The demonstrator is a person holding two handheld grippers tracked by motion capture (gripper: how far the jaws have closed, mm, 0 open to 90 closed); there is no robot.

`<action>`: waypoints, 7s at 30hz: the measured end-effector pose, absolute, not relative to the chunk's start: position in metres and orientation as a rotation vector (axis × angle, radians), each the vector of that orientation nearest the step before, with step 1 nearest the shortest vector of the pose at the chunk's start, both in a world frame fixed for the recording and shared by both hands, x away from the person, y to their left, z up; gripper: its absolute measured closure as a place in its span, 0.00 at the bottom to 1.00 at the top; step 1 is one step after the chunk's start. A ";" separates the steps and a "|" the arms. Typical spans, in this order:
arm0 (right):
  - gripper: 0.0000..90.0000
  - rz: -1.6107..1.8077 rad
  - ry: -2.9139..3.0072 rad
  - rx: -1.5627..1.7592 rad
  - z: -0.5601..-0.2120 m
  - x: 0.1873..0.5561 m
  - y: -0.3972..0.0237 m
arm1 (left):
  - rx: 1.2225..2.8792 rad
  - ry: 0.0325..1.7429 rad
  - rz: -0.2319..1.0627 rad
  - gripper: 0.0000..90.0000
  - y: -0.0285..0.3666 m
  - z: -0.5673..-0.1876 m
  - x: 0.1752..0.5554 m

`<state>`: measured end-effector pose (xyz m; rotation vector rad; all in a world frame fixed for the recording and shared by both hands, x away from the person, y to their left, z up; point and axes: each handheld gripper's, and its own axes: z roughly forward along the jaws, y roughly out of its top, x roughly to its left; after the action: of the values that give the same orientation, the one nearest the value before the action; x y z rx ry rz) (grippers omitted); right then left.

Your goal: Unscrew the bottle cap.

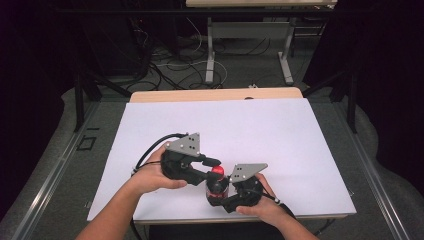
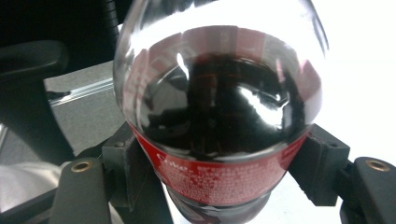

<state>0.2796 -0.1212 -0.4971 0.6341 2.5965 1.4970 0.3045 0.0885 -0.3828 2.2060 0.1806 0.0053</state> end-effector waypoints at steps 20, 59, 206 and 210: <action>0.32 1.428 2.414 0.947 -0.498 0.289 -0.131 | 2.025 0.804 0.414 0.68 0.037 -0.390 0.270; 0.32 1.568 2.601 0.611 -0.495 0.279 -0.122 | 2.101 0.120 -0.146 0.68 0.095 -0.390 0.317; 0.32 1.417 2.386 0.956 -0.498 0.289 -0.132 | 2.012 0.709 0.307 0.62 0.049 -0.390 0.282; 0.32 1.447 2.388 0.962 -0.498 0.290 -0.133 | 2.004 0.639 0.224 0.50 0.063 -0.383 0.288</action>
<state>0.2897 -0.1332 -0.4976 0.9622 2.3878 1.4473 0.2882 0.0626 -0.3834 2.0036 0.6386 0.2244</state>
